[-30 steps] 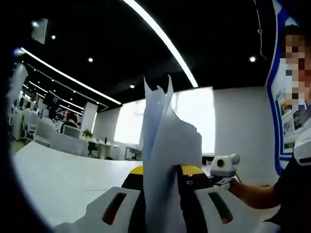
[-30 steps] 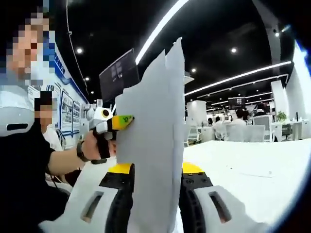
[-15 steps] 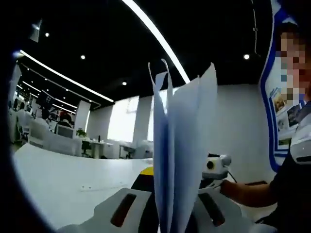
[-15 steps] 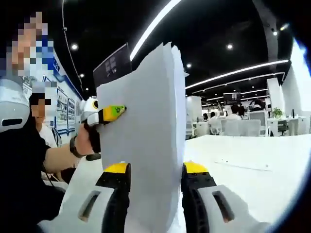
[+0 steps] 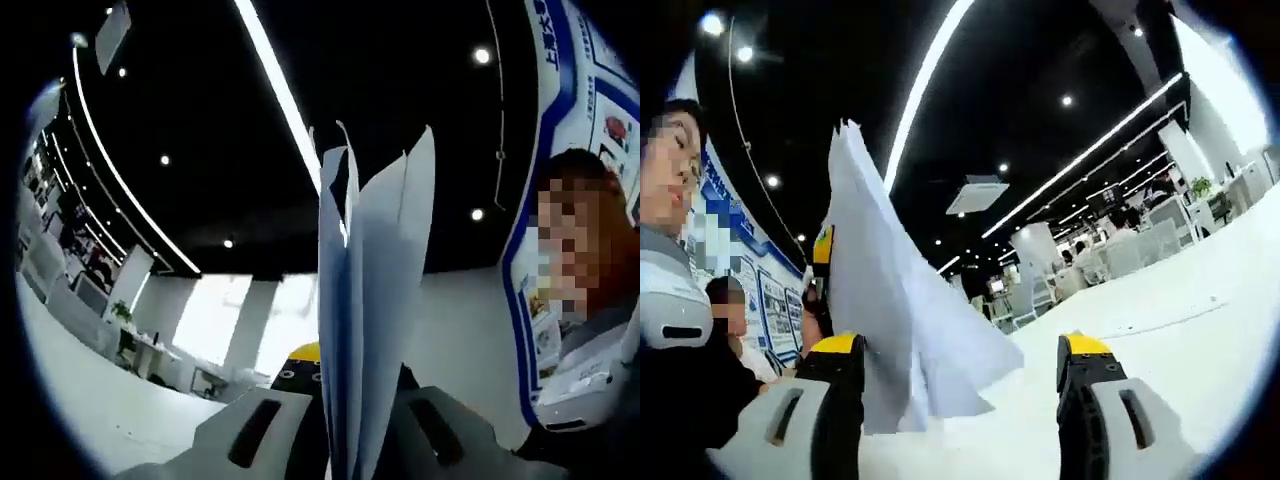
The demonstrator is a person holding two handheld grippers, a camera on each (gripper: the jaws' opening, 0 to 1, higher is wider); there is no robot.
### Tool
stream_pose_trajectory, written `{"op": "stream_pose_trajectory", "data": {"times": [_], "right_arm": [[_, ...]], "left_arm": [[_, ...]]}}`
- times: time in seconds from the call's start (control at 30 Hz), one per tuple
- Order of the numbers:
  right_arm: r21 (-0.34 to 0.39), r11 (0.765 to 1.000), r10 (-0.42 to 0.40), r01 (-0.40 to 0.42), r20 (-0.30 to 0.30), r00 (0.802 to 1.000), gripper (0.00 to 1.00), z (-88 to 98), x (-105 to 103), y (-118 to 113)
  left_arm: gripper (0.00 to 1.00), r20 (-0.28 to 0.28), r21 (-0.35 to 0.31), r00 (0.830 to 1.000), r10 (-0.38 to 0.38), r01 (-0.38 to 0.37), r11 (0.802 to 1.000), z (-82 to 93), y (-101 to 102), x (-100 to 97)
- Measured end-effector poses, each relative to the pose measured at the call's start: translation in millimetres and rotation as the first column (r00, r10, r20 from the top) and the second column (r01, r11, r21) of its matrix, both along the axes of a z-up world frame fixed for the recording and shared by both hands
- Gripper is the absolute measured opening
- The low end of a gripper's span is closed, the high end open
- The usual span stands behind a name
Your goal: Organize the stack of printing papers by aligning and flattening the scattered papers on the table
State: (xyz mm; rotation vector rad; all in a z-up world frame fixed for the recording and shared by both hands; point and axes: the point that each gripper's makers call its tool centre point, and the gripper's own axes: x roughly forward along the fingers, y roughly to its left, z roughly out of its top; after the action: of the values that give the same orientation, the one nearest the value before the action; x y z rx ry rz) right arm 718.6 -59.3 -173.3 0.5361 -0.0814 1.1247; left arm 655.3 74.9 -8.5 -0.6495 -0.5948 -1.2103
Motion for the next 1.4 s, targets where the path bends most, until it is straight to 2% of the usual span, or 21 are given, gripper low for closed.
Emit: {"op": "stream_pose_trajectory", "data": {"times": [0.07,0.17,0.27,0.4,0.43,0.63,0.87,1.03,1.13,1.23,1.27,1.4], "right_arm": [[0.086,0.994,0.070,-0.069,-0.003,0.998,0.75,8.7,-12,7],[0.146,0.979,0.145,-0.144,0.001,0.989,0.70,15.3,-25,18],[0.143,0.976,0.161,-0.162,0.018,0.987,0.58,18.3,-34,27],[0.138,0.977,0.156,-0.162,0.056,0.986,0.28,22.4,-39,27],[0.134,0.979,0.146,-0.156,0.080,0.986,0.22,25.2,-42,26],[0.134,0.982,0.120,-0.132,0.091,0.989,0.02,28.0,-37,17],[0.065,0.998,-0.004,0.001,0.057,0.998,0.00,21.8,-15,3],[0.018,0.998,-0.053,0.052,0.057,0.997,0.00,22.1,-6,-12],[-0.053,0.993,-0.096,0.102,0.096,0.991,0.00,20.8,-3,-21],[-0.103,0.984,-0.131,0.143,0.119,0.984,0.00,20.3,0,-31],[-0.109,0.983,-0.135,0.149,0.122,0.983,0.00,20.5,1,-34],[-0.173,0.969,-0.154,0.178,0.144,0.978,0.00,17.8,3,-46]], "left_arm": [[0.05,0.000,-0.031,1.000,-0.001,0.001,1.000,5.0,4,-2.2],[0.05,0.001,-0.076,1.000,-0.012,0.012,0.997,10.3,9,-4.6],[0.05,-0.014,-0.109,1.000,-0.014,0.013,0.994,10.1,12,-2.5],[0.05,-0.044,-0.131,0.999,0.016,-0.021,0.991,3.4,17,5.0],[0.05,-0.052,-0.135,0.998,0.026,-0.033,0.990,1.4,19,7.4],[0.06,-0.084,-0.155,0.995,0.055,-0.068,0.986,-5.8,24,15.2],[0.06,-0.104,-0.017,0.975,0.195,-0.197,0.980,-27.7,20,33.3],[0.06,-0.122,0.075,0.965,0.234,-0.226,0.971,-45.8,19,44.1],[0.08,-0.124,0.108,0.966,0.228,-0.216,0.971,-55.0,18,46.0],[0.10,-0.125,0.113,0.966,0.226,-0.212,0.971,-56.9,19,46.1],[0.11,-0.091,0.169,0.982,0.164,-0.147,0.975,-65.7,15,37.8],[0.11,-0.083,0.235,0.987,0.140,-0.117,0.965,-76.8,16,34.8]]}}
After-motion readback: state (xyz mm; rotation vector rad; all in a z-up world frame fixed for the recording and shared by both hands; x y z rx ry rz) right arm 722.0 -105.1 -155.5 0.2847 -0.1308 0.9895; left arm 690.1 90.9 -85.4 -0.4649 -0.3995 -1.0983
